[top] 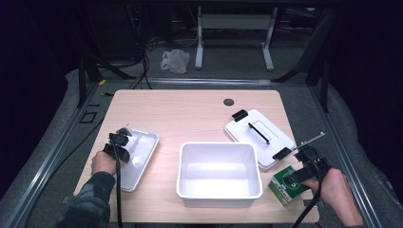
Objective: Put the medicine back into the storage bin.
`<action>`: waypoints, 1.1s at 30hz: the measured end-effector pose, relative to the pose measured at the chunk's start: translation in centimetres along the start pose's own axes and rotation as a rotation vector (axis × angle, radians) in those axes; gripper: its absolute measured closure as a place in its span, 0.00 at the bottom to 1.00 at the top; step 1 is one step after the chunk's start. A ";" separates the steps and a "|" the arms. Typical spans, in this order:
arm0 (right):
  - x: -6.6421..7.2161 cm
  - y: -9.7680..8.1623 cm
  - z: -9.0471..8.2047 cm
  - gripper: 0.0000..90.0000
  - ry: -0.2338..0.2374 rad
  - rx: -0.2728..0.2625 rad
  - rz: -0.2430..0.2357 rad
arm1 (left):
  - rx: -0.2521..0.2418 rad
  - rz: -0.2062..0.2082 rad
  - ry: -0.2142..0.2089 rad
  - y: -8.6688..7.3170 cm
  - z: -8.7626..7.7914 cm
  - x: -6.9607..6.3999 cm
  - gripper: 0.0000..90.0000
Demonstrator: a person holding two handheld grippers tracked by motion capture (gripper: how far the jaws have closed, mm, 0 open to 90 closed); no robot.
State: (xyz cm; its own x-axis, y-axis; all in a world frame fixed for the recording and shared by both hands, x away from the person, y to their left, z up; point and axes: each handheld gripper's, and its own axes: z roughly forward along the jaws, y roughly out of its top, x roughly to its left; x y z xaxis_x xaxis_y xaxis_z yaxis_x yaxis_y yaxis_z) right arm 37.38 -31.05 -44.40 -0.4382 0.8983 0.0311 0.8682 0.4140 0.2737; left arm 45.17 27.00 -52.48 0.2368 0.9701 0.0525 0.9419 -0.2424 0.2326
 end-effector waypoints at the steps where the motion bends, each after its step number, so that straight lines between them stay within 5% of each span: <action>1: 0.0 0.0 0.0 0.06 -0.001 -0.001 0.000 | 0.004 0.001 -0.002 0.0 0.2 0.0 0.99; 6: -0.1 0.0 0.0 0.06 -0.005 -0.005 0.001 | 0.000 0.004 -0.006 -0.3 0.3 -0.1 0.95; 11: 0.0 -0.1 -0.1 0.05 -0.004 -0.011 0.002 | -0.025 -0.018 -0.019 -0.4 -0.7 0.6 0.51; 12: -0.1 0.0 -0.1 0.04 -0.006 -0.009 0.003 | -0.039 -0.023 -0.015 -0.5 -1.2 0.7 0.51; 14: 0.1 0.2 0.2 0.00 0.001 -0.003 -0.001 | -0.072 -0.015 -0.019 -1.1 -2.4 0.9 0.25; 16: 0.3 0.3 0.3 0.00 0.002 0.001 -0.008 | -0.083 -0.003 -0.033 -1.6 -3.0 0.8 0.16; 26: 0.8 0.8 2.7 0.00 0.003 0.065 -0.042 | -0.103 0.093 -0.031 -3.5 -4.6 -1.0 0.02; 33: 0.9 1.9 4.7 0.00 0.014 0.101 -0.046 | -0.112 0.101 -0.038 -3.9 -4.8 -1.0 0.00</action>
State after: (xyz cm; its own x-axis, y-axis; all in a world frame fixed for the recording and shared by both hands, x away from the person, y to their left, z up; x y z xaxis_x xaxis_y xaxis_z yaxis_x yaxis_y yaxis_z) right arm 39.75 -28.81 -48.41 -0.4806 0.8762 0.0349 0.8659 0.4679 0.1767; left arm 40.14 27.00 -48.73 0.3401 0.9393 0.0447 0.8808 -0.3348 0.3347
